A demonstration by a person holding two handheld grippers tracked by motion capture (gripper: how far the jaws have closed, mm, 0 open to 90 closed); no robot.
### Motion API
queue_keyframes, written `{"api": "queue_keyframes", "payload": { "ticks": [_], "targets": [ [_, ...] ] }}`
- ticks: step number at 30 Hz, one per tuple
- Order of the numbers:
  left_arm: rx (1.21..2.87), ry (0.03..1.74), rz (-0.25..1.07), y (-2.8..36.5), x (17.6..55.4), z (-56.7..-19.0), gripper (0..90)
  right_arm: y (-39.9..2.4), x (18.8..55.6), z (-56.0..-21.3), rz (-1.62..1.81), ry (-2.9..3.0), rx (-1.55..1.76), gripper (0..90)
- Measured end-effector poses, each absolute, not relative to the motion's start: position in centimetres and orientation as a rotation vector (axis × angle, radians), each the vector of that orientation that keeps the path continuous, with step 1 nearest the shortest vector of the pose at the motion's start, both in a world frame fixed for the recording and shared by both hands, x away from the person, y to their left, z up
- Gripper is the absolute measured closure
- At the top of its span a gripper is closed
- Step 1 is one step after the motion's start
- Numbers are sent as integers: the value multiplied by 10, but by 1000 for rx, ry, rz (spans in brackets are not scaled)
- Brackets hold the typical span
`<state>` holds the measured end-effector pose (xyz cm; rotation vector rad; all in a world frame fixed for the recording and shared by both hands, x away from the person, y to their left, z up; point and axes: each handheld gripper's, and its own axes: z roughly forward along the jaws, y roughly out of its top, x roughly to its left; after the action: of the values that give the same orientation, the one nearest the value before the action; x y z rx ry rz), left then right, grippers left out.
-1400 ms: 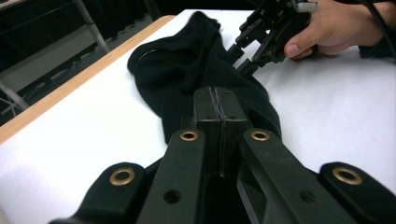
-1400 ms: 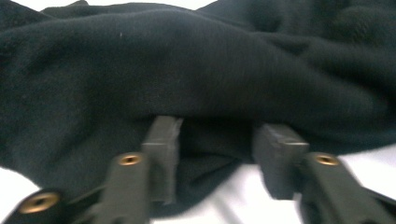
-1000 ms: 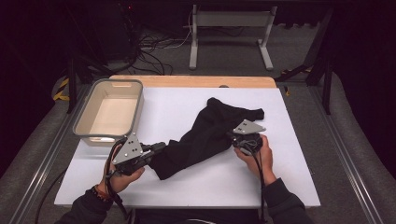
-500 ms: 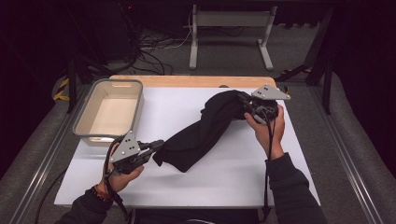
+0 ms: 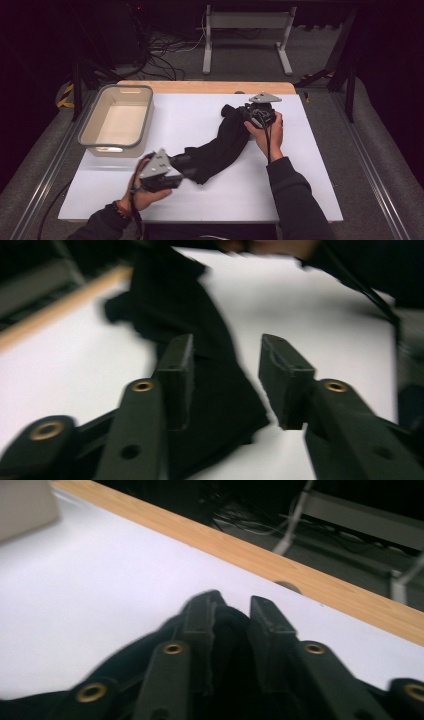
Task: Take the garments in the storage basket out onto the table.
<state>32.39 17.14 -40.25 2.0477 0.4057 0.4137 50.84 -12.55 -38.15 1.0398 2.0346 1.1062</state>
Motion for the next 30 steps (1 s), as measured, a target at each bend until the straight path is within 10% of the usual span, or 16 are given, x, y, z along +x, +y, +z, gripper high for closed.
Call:
{"api": "queue_keyframes", "payload": {
  "ticks": [12, 23, 30],
  "targets": [
    [2282, 402, 269, 97, 375, -452, 430, -159, 499, -380, 1180, 1958, 1068, 434],
    [2304, 532, 344, 100, 392, -457, 794, -178, 473, -368, 1307, 1876, 1073, 345],
    [2282, 459, 296, 105, 370, -434, 837, -193, 462, -383, 1301, 1913, 1104, 345]
  ]
}}
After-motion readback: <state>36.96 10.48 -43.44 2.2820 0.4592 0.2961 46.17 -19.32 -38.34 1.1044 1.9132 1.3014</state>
